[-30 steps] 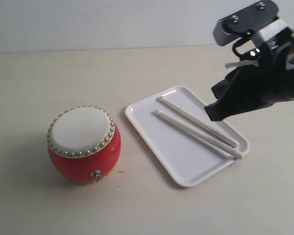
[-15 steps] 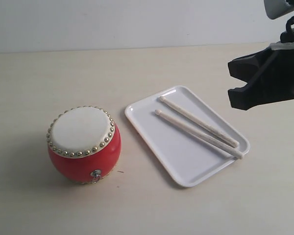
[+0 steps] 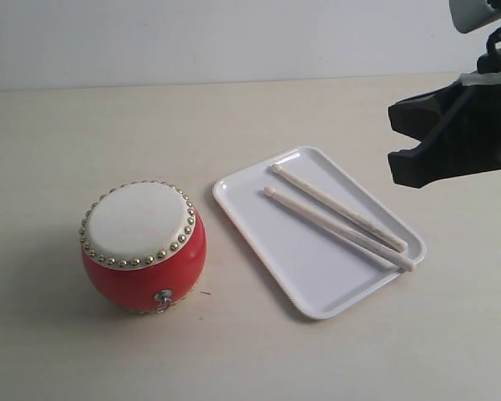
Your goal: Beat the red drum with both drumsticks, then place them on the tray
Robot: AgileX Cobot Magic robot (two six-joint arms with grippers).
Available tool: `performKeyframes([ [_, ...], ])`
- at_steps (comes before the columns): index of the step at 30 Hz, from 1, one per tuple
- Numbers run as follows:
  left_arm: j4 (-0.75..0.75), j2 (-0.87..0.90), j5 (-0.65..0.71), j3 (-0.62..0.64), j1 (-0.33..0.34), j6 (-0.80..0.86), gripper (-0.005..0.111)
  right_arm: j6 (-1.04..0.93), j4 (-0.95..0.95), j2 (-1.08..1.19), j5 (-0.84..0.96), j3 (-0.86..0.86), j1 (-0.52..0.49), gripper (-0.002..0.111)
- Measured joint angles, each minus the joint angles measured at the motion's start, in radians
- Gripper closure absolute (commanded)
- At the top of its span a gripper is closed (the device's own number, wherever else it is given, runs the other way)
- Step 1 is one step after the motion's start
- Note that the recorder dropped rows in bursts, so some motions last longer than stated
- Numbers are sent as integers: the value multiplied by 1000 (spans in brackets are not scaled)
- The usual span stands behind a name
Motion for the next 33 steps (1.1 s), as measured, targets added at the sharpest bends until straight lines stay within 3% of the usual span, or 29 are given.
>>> performKeyframes([
  [9, 14, -225, 54, 0, 28, 22, 107, 0, 0, 0, 0, 0, 0, 108],
  [16, 67, -430, 52, 113, 155, 27, 107, 0, 0, 0, 0, 0, 0, 108],
  [22, -25, -565, 51, 274, 290, 27, 107, 0, 0, 0, 0, 0, 0, 108],
  [26, -51, -587, 73, 289, 375, 31, 107, 0, 1, 0, 0, 0, 0, 108],
  [33, -85, -587, 47, 290, 417, 35, 107, 0, 2, 0, 0, 0, 0, 108],
])
